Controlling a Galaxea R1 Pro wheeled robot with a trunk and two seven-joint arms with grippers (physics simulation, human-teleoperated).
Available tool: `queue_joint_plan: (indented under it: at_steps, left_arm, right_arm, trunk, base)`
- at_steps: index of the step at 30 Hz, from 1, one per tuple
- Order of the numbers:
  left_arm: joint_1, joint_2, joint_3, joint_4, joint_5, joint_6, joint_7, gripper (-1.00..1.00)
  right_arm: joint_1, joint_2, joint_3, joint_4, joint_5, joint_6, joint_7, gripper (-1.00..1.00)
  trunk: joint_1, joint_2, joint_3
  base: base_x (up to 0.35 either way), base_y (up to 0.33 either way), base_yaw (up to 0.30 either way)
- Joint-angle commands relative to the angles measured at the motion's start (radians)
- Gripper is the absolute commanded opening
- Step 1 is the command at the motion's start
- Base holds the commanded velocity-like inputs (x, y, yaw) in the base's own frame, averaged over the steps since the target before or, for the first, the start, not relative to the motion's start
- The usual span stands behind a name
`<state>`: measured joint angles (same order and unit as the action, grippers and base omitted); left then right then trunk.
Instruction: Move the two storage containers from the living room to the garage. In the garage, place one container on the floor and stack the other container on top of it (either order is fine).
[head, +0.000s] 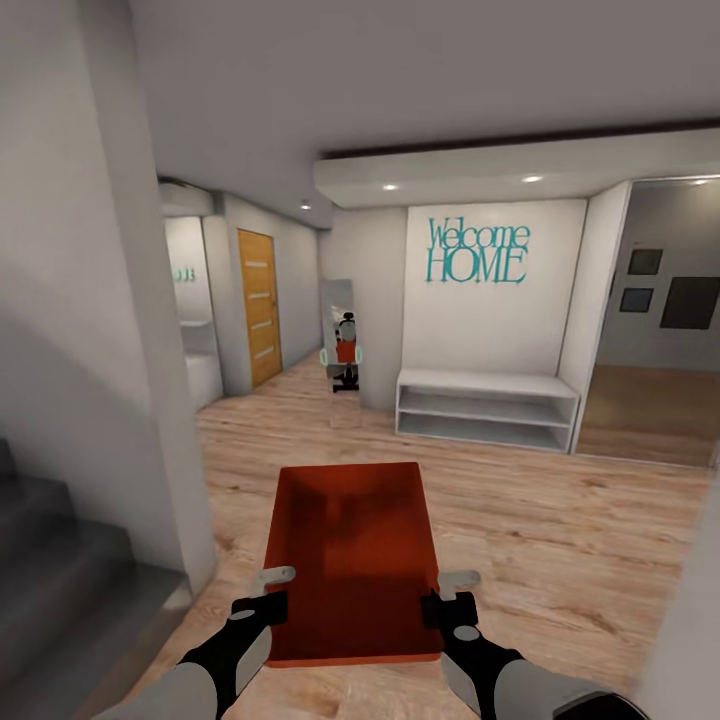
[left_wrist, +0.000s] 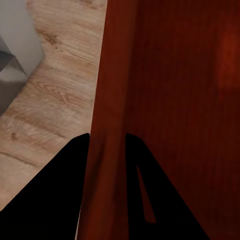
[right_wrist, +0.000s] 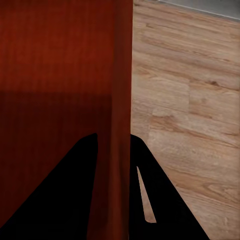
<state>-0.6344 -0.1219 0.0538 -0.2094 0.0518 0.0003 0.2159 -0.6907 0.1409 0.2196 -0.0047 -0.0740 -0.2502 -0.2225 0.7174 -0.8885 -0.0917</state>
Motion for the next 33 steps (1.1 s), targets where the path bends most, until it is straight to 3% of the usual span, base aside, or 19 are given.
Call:
queue_joint_plan:
  at_steps: [1, 33]
  left_arm:
    - [0.001, 0.007, -0.048, 0.001, 0.016, 0.001, -0.078, -1.0]
    - [0.001, 0.015, -0.046, 0.0, 0.018, 0.0, -0.078, -1.0]
  right_arm:
    - [-0.01, -0.001, -0.064, -0.009, 0.007, 0.0, 0.002, -1.0]
    - [-0.01, -0.003, -0.065, -0.009, 0.008, 0.001, 0.002, -1.0]
  trunk:
    - [0.001, -0.001, -0.002]
    - [0.001, -0.001, -0.002]
  base:
    - [0.326, 0.0, 0.0]
    - [0.326, 0.0, 0.0]
